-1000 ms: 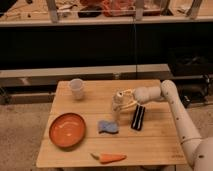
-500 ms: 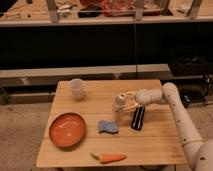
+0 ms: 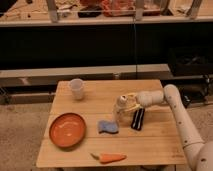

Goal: Stand the bottle upright

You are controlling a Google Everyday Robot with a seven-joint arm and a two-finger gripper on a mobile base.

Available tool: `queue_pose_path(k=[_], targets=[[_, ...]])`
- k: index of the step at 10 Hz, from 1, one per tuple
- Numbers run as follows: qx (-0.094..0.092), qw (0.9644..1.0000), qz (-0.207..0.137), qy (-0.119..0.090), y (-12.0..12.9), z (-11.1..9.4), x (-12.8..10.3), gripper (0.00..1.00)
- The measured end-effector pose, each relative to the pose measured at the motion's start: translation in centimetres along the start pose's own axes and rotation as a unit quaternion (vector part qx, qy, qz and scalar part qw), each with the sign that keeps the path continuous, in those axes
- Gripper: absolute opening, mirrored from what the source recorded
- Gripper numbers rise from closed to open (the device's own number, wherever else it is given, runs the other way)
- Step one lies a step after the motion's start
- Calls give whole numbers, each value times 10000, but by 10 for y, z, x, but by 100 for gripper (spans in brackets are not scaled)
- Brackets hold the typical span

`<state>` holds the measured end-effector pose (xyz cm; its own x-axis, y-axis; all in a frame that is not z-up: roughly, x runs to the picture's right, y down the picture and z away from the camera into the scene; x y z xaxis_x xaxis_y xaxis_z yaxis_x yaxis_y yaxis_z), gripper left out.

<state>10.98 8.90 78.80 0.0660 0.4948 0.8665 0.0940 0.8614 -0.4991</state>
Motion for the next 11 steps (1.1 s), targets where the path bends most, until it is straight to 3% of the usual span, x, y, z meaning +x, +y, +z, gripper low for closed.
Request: queue_pose_path(k=[11], targets=[[143,9997,193,-47,15,-12,7,0]])
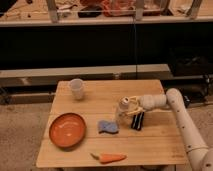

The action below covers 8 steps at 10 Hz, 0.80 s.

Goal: Stand the bottle upright

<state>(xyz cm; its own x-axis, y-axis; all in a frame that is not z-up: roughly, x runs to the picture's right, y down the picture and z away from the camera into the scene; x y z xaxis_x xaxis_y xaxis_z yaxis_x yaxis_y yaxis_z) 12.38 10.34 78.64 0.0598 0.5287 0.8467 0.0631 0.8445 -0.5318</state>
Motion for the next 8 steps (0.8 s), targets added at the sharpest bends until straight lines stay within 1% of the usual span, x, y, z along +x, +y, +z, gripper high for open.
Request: queue_pose_path(k=[3,6,8], targets=[[35,10000,54,-24,4,-4,-1,0],[141,9998,127,-27,6,-11,1,0],[160,9997,175,-39,9,-14,3,0]])
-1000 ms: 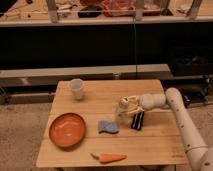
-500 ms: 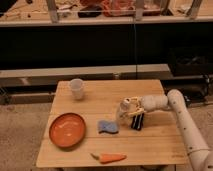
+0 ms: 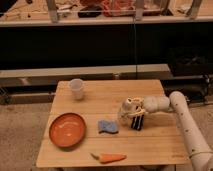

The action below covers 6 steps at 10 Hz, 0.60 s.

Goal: Stand the bottle upright

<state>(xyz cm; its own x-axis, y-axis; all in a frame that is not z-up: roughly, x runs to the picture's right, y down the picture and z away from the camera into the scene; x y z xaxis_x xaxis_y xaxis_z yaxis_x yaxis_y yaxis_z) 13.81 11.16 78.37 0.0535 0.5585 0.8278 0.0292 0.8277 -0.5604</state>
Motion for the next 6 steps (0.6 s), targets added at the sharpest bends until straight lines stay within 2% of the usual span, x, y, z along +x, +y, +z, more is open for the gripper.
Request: queue_pose_path(k=[6], targets=[[169,9997,169,-28,5,-9,4,0]])
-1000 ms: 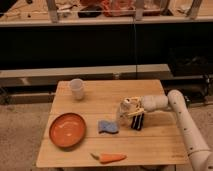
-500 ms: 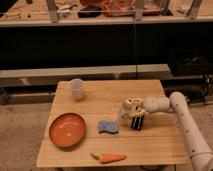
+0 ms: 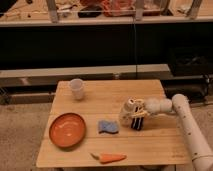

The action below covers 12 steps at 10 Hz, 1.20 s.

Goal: Stand the bottle upright

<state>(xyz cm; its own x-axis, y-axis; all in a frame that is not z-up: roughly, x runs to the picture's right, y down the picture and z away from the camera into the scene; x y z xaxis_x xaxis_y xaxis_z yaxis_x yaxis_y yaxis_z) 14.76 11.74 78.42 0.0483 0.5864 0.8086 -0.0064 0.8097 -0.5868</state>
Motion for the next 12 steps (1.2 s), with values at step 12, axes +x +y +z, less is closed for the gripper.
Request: queue_pose_path(k=[12], targets=[[228,9994,242,42,5,-15,11,1]])
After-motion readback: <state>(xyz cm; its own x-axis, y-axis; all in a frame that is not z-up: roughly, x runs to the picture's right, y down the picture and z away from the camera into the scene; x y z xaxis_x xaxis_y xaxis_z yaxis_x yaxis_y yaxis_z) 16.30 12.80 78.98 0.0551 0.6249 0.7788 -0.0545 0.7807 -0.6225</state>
